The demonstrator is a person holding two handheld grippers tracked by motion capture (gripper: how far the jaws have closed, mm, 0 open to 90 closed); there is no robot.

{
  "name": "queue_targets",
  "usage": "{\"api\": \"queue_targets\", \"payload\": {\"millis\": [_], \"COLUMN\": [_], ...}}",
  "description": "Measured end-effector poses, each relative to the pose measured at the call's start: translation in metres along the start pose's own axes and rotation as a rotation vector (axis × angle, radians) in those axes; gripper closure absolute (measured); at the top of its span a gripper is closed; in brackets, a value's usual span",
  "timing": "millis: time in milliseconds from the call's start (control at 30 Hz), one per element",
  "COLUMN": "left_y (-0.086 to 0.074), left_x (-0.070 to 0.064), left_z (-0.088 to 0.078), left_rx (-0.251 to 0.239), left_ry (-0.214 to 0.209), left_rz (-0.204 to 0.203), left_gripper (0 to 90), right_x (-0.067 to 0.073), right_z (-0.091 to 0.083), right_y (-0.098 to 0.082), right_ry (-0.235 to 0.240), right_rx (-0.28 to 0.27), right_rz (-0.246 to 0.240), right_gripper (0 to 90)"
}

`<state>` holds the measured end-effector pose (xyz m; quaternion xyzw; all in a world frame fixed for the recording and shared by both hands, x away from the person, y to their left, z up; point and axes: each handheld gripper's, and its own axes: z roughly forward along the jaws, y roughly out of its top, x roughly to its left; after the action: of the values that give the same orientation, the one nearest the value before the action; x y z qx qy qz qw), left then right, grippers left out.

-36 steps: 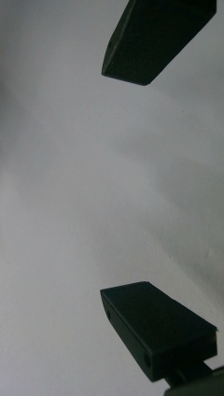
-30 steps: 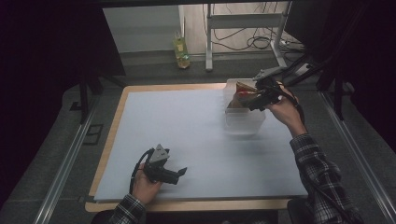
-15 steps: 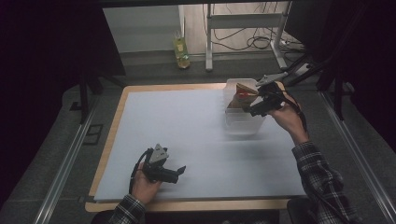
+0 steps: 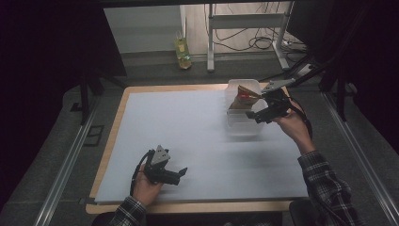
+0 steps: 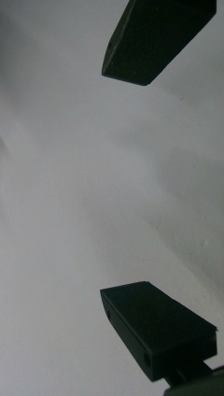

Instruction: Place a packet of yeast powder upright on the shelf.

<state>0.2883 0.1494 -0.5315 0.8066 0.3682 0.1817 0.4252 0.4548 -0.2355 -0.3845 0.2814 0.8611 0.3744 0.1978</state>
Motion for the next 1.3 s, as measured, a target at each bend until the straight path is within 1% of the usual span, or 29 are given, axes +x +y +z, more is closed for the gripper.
{"api": "queue_targets", "payload": {"millis": [233,267,633,967,1133,1300], "left_y": [0.000,0.000,0.000,0.001,0.001,0.001], "left_x": [0.000,0.000,0.000,0.000,0.000,0.000], "left_z": [0.000,0.000,0.000,0.000,0.000,0.000], "left_rx": [0.000,0.000,-0.003,-0.003,-0.003,-0.004], "left_ry": [0.000,0.000,0.000,0.002,0.002,0.002], "left_rz": [0.000,0.000,0.000,0.002,0.004,0.005], "left_gripper": [0.0,0.0,0.0,0.0,0.0,0.0], "right_x": [0.006,0.008,0.027,0.040,0.046,0.054], "right_z": [-0.007,-0.008,-0.017,-0.018,-0.017,-0.016], "right_y": [-0.005,-0.005,-0.011,-0.025,-0.031,-0.038], "right_ry": [0.011,0.019,0.037,0.046,0.058,0.068], "right_rx": [-0.023,-0.028,-0.051,-0.056,-0.064,-0.060], "right_rz": [0.025,0.017,0.003,-0.009,-0.011,-0.014], "right_gripper": [0.0,0.0,0.0,0.0,0.0,0.0]}}
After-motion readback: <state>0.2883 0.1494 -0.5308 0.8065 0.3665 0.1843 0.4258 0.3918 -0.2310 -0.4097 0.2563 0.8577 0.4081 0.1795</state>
